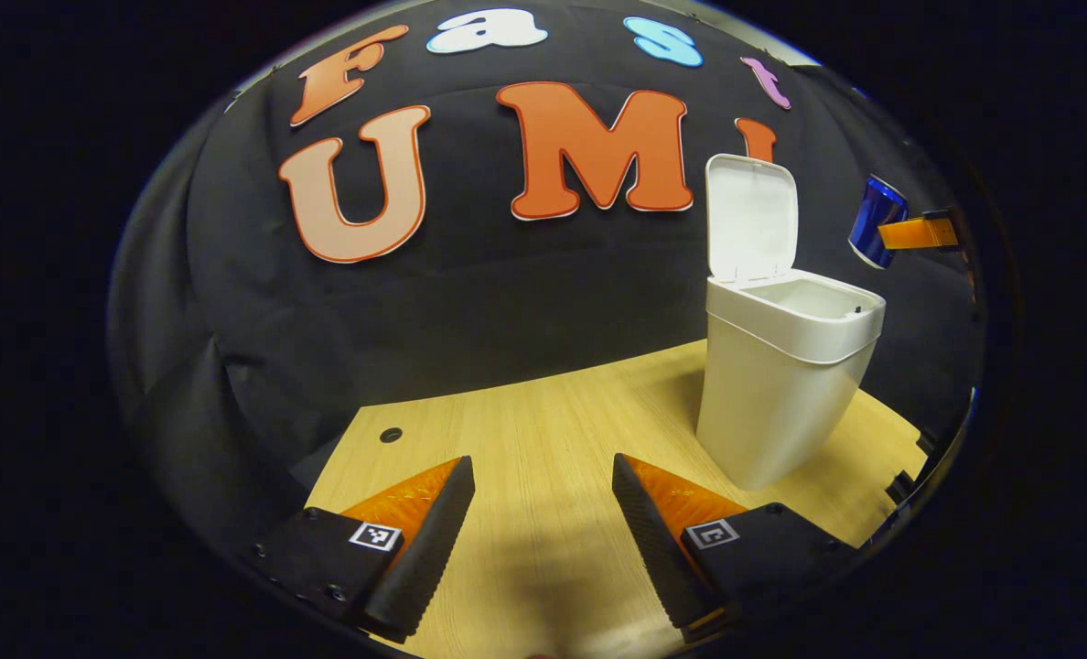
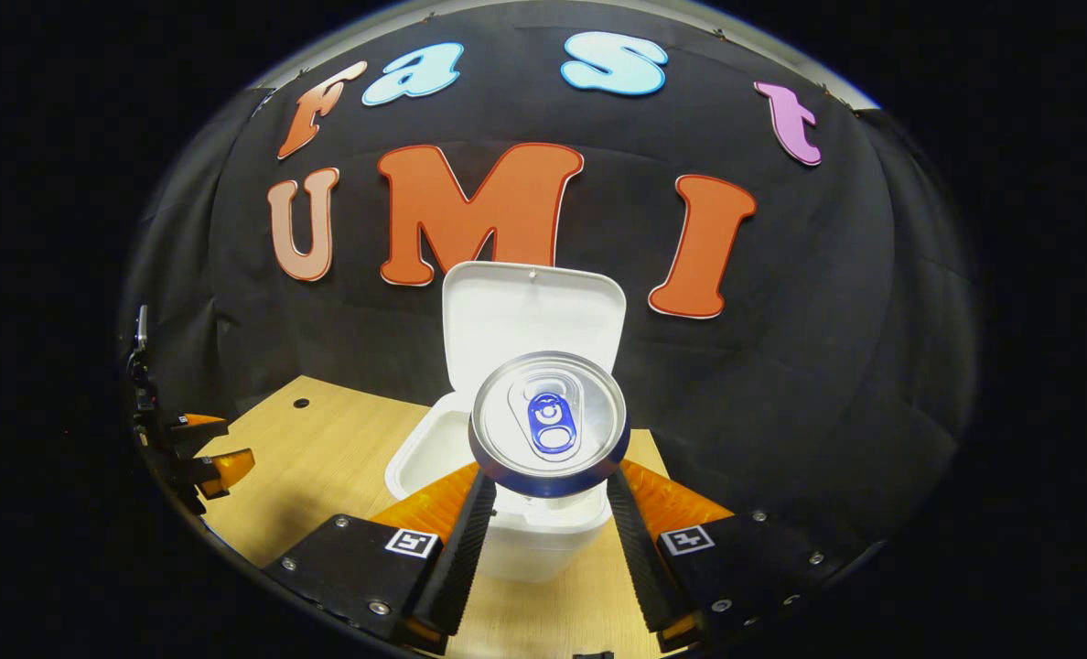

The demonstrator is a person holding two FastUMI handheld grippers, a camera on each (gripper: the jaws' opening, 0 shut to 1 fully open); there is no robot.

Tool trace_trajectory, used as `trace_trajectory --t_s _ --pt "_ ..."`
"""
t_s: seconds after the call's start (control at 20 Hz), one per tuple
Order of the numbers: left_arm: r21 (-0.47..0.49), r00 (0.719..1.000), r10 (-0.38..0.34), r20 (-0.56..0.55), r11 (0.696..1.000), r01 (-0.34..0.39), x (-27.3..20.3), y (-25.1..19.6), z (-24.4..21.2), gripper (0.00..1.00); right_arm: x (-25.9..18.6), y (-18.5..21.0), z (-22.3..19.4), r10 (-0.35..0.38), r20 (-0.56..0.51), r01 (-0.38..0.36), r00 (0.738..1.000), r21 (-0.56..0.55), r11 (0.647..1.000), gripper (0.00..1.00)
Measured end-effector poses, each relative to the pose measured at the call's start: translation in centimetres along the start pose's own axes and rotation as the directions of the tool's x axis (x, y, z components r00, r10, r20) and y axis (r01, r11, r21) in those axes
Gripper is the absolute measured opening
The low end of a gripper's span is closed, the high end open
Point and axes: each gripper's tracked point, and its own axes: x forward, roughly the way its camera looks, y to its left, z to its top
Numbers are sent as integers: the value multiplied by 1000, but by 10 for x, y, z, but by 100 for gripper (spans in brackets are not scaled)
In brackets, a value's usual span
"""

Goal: Press the lid of the desktop garbage bin to open it, pick up the crumpled paper on the desktop and throw it into the bin, then pick up the pop can on the desktop and drop it into the bin, and finally close the garbage bin lid.

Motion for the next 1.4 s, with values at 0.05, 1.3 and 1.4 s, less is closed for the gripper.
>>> trace_trajectory --t_s 0.05,1.3,1.4 --pt "-3 1000 23 -1 1000 -23 -3 5 -2 97 5 3 -1 9 -2 -9 1000 -2 1000 74" --pt "1 999 54 -5 999 -54 -35 37 -18 97 66 36 -56 37 -129 -35 991 21 999 75" --pt "-3 999 53 -6 999 -53 -36 39 -19 97 68 35 -60 34 -140 -30 990 27 999 75"
